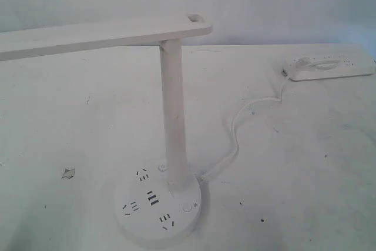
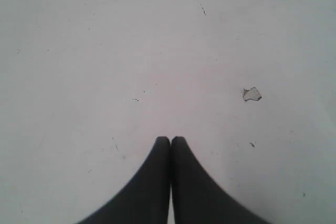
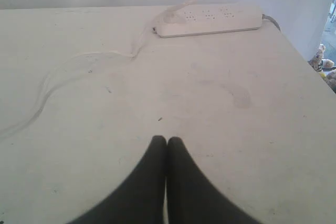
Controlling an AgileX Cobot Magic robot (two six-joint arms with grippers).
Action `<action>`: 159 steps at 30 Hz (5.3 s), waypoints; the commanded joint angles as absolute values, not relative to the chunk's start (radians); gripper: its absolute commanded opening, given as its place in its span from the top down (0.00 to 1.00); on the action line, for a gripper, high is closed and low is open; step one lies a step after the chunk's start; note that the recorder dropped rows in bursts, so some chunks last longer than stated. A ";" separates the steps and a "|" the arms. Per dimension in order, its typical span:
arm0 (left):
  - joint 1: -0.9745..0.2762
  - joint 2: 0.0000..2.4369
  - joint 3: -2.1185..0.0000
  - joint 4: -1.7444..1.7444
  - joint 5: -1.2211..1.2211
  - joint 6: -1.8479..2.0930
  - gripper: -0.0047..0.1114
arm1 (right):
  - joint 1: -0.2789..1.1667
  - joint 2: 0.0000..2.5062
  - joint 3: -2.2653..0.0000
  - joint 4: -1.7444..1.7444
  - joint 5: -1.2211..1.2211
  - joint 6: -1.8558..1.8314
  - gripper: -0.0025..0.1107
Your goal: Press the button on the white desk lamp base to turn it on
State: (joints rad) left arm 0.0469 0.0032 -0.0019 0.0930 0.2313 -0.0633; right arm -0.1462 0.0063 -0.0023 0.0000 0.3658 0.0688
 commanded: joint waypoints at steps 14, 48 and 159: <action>0.048 0.000 0.000 0.084 0.233 -0.064 0.96 | -0.151 0.000 0.000 0.000 0.335 0.054 0.98; 0.048 0.000 0.000 0.084 0.233 -0.064 0.96 | -0.151 0.081 -0.064 -0.619 -1.156 0.846 0.98; 0.048 0.000 0.000 0.084 0.233 -0.064 0.96 | 0.549 1.857 -0.302 -0.443 -1.221 0.445 0.98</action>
